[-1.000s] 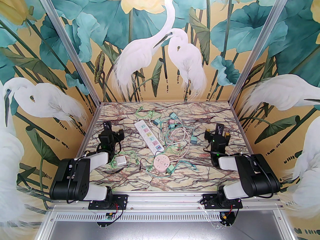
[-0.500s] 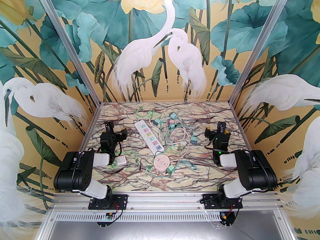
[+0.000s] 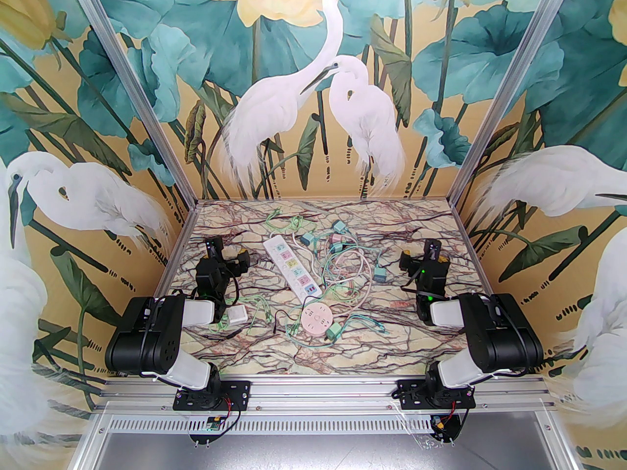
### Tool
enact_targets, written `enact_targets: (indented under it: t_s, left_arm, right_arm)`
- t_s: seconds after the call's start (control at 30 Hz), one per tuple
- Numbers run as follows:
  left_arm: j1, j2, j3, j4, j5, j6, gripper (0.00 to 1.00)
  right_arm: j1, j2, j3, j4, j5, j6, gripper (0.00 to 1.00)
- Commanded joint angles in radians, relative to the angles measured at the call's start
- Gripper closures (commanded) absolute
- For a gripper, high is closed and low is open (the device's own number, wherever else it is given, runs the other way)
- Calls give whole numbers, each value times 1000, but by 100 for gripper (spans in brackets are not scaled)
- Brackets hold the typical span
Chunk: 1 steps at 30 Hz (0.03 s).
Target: Pull the plug off the socket
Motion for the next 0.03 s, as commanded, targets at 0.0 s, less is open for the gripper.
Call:
enact_targets:
  t_s: [0.0]
  left_arm:
    - [3,6,-7,25,17,13,0]
  right_arm:
    - [-1,-2,21,-3,-3,14,1]
